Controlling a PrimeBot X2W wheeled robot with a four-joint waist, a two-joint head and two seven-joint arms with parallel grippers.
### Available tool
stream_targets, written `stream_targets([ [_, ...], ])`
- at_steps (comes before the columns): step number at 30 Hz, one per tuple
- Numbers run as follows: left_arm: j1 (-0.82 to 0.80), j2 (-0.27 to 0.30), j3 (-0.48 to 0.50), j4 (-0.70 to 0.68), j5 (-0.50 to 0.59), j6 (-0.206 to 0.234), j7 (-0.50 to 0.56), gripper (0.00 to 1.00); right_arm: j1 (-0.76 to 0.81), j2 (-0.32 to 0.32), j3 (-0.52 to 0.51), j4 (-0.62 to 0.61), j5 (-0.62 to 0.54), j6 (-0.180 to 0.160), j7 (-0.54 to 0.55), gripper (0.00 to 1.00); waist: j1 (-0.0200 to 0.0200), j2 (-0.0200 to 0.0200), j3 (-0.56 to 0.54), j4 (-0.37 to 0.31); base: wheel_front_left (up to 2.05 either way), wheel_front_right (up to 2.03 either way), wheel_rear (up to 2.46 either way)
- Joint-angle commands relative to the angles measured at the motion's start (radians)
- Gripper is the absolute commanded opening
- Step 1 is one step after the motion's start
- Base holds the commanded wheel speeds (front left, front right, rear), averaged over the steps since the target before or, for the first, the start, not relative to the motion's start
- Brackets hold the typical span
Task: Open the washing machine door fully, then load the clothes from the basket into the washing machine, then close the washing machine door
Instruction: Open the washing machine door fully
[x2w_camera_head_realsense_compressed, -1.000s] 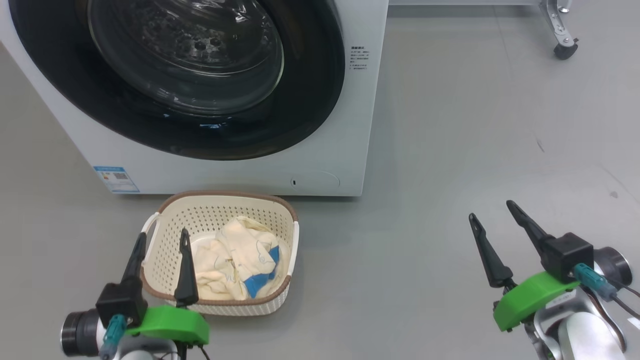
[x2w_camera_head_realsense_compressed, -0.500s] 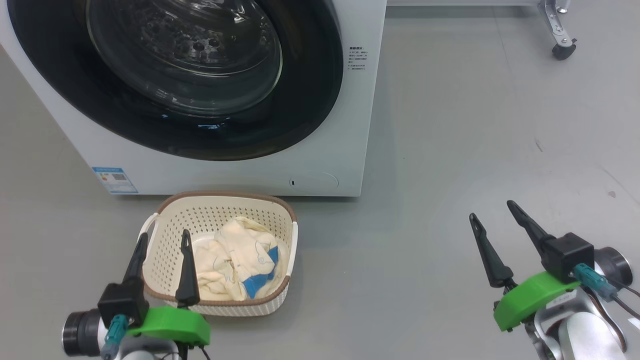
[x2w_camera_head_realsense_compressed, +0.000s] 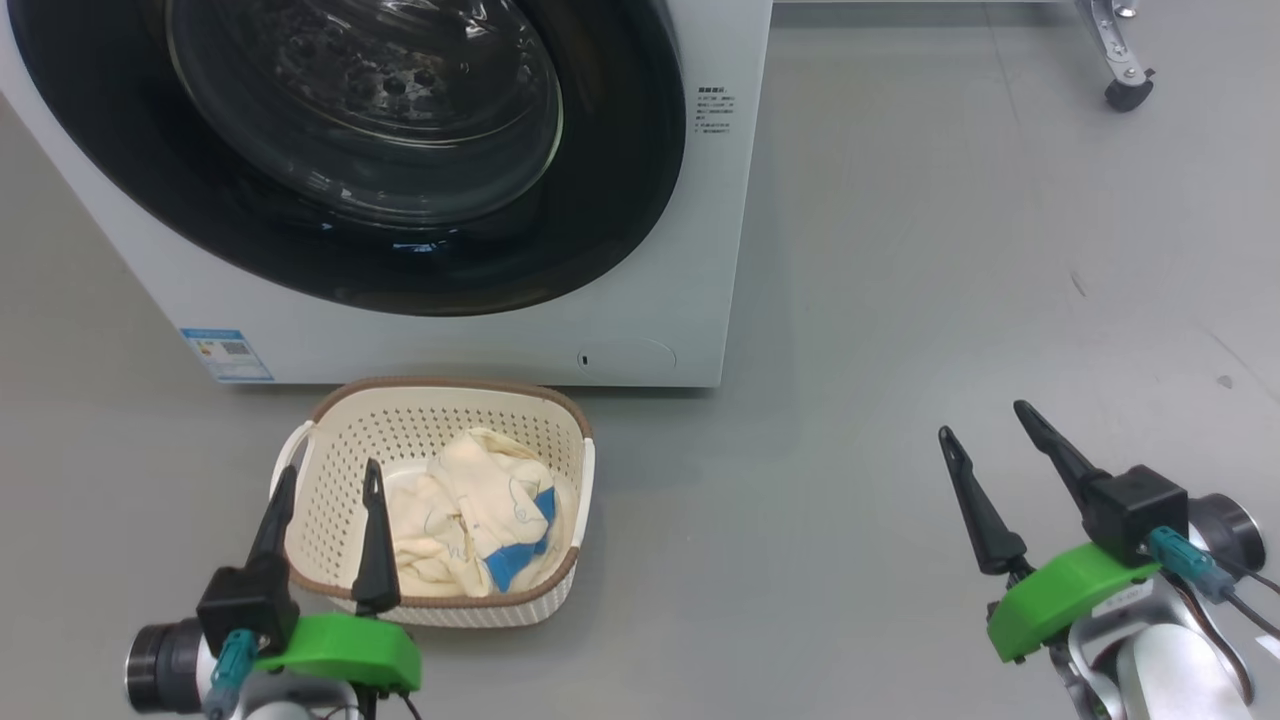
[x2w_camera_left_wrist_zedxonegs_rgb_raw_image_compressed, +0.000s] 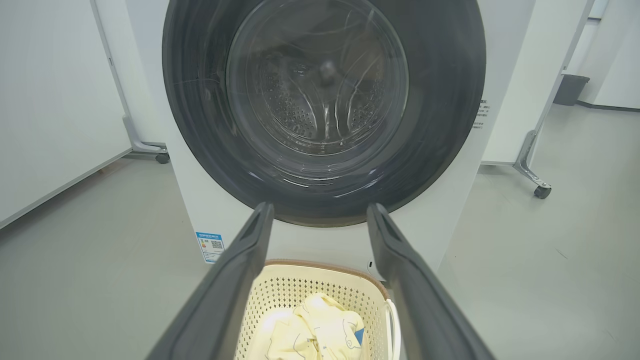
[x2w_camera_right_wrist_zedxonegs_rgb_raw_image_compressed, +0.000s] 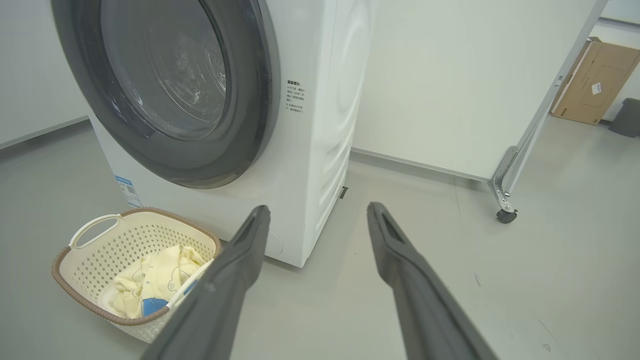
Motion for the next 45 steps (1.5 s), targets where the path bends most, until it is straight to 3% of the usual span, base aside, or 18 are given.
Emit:
stream_targets([
  [1,-0.045,0.022,0.033,-0.034,-0.003,0.006,-0.014,1.00,-0.046,-0.008,0.022,-0.034,-0.008,-0.003,-0.012,1.00,0.0000,0.0000,0.002,0.000,0.00,0.00,0.00],
  [11,-0.069,0.023,0.030,-0.054,-0.003,0.013,-0.014,1.00,-0.073,-0.008,0.009,-0.039,0.003,-0.003,0.005,1.00,0.0000,0.0000,0.046,0.008,0.00,0.00,0.00],
  [18,-0.106,0.020,0.033,-0.075,0.000,0.015,-0.014,1.00,-0.148,-0.008,-0.032,-0.013,0.119,-0.003,0.018,1.00,0.0000,0.0000,0.107,0.016,0.00,0.00,0.00],
  [19,-0.110,0.019,0.032,-0.077,0.001,0.014,-0.014,1.00,-0.164,-0.008,-0.040,-0.005,0.140,-0.003,0.017,0.96,0.0000,0.0000,0.114,0.017,0.00,0.00,0.00],
  [20,-0.114,0.018,0.032,-0.080,0.002,0.014,-0.014,1.00,-0.182,-0.008,-0.053,0.004,0.161,-0.003,0.014,0.87,0.0000,0.0000,0.123,0.019,0.00,0.00,0.00],
  [21,-0.123,0.015,0.029,-0.083,0.006,0.013,-0.014,1.00,-0.220,-0.008,-0.069,0.028,0.210,-0.003,0.011,0.30,0.0000,0.0000,0.138,0.024,0.00,0.00,0.00],
  [22,-0.127,0.013,0.028,-0.084,0.007,0.013,-0.014,1.00,-0.240,-0.008,-0.078,0.040,0.223,-0.003,0.005,0.05,0.0000,0.0000,0.145,0.027,0.00,0.00,0.00],
  [23,-0.131,0.012,0.026,-0.085,0.008,0.012,-0.014,1.00,-0.259,-0.008,-0.085,0.054,0.237,-0.003,0.004,0.00,0.0000,0.0000,0.152,0.031,0.00,0.00,0.00],
  [27,-0.152,0.005,0.019,-0.078,0.009,0.003,-0.014,1.00,-0.340,-0.008,-0.108,0.103,0.308,-0.003,-0.014,0.00,0.0000,0.0000,0.177,0.047,0.00,0.00,0.00],
  [32,-0.178,-0.004,0.008,-0.066,0.014,-0.007,-0.014,1.00,-0.462,-0.008,-0.130,0.206,0.604,-0.003,0.020,0.00,0.0000,0.0000,0.203,0.067,0.00,0.00,0.00],
  [40,-0.222,-0.022,-0.011,-0.058,0.021,-0.021,-0.014,1.00,-0.648,-0.008,-0.159,0.345,1.127,-0.003,0.274,0.00,0.0000,0.0000,0.255,0.106,0.00,0.00,0.00],
  [45,-0.237,-0.030,-0.021,-0.054,0.021,-0.030,-0.014,1.00,-0.735,-0.008,-0.190,0.403,1.307,-0.003,0.423,0.00,0.0000,0.0000,0.282,0.124,0.00,0.00,0.00],
])
